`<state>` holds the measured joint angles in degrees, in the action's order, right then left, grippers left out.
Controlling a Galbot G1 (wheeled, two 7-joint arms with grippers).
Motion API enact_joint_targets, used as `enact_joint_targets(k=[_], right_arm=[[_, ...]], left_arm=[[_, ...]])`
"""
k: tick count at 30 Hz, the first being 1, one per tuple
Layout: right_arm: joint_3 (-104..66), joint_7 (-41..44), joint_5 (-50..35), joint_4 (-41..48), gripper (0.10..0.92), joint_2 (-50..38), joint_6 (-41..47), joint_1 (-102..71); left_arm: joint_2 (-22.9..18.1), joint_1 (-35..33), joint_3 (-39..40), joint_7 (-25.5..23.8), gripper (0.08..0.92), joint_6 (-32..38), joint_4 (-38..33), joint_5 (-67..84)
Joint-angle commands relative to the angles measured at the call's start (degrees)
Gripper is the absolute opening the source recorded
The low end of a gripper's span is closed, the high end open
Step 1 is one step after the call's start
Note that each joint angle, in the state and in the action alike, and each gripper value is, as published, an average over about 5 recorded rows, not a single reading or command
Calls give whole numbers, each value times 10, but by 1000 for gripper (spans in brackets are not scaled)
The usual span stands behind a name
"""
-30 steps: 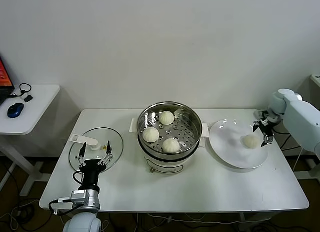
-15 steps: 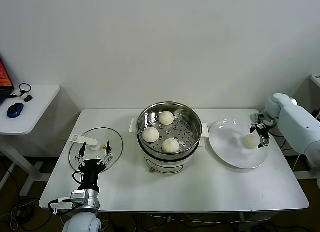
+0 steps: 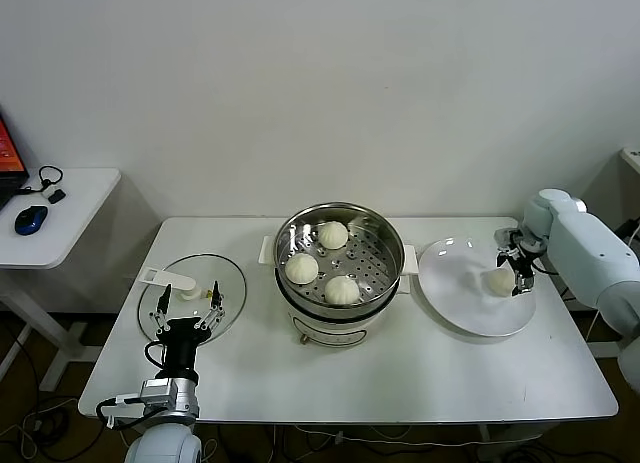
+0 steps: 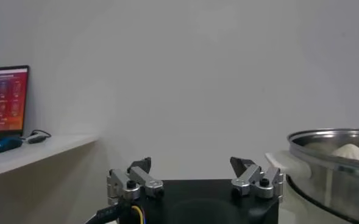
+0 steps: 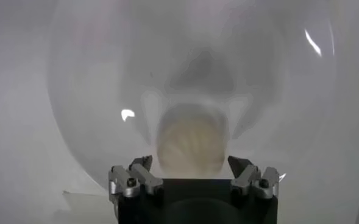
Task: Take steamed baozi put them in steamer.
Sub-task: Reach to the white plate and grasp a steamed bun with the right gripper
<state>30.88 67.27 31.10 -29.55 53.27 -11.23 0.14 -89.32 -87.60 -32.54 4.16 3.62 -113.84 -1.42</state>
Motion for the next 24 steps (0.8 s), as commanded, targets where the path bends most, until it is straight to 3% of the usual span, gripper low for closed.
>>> enact_joint_targets(k=[1, 7, 14, 24], right_arm=[[-11, 0, 15, 7, 823, 6, 0, -1], [-17, 2, 20, 7, 820, 6, 0, -7], [-24, 5, 22, 6, 737, 5, 0, -10], [-25, 11, 18, -5, 701, -1, -1, -2]], left_arm=[[0, 0, 0, 0, 823, 0, 0, 0], [-1, 0, 0, 0, 823, 1, 2, 0], [-1, 1, 0, 1, 823, 0, 3, 0], [-2, 2, 0, 1, 823, 0, 3, 0]])
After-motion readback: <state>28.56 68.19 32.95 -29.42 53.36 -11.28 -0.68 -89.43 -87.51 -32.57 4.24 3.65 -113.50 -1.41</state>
